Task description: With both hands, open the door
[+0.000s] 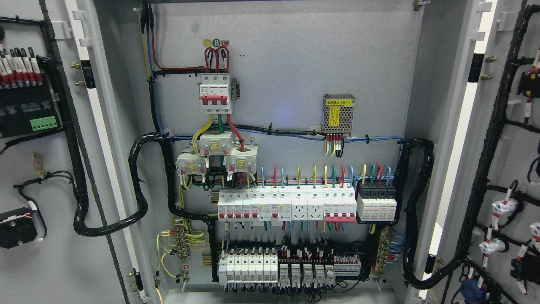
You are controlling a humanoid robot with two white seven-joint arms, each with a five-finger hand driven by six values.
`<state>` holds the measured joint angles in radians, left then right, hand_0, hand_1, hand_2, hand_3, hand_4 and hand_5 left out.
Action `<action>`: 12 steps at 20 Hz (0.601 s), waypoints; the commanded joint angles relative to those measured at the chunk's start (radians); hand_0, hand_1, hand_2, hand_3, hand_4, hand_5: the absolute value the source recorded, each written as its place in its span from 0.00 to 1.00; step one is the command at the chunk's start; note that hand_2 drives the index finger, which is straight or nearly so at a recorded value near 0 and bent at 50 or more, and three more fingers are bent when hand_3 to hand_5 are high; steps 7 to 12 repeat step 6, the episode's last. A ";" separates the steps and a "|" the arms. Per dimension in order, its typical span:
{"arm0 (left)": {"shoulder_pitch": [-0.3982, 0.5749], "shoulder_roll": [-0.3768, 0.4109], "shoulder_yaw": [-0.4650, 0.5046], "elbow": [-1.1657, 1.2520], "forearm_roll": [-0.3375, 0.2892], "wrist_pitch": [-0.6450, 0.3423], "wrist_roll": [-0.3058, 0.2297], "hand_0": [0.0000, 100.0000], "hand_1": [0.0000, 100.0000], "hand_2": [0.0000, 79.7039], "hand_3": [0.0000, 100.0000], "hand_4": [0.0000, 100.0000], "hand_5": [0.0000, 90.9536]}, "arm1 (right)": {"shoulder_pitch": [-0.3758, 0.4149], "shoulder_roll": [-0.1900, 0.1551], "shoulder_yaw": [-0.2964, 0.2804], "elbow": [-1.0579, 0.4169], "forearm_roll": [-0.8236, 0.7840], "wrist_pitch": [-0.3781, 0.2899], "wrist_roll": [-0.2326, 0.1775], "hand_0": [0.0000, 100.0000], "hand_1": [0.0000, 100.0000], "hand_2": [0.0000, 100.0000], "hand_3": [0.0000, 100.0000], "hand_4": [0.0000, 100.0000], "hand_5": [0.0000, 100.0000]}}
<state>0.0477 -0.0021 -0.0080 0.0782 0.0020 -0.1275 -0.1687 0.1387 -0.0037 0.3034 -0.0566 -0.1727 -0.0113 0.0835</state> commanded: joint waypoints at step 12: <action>0.000 -0.033 -0.023 -0.054 0.024 0.000 0.003 0.00 0.00 0.00 0.00 0.00 0.00 | -0.002 0.028 0.003 -0.002 0.001 -0.007 0.009 0.38 0.00 0.00 0.00 0.00 0.00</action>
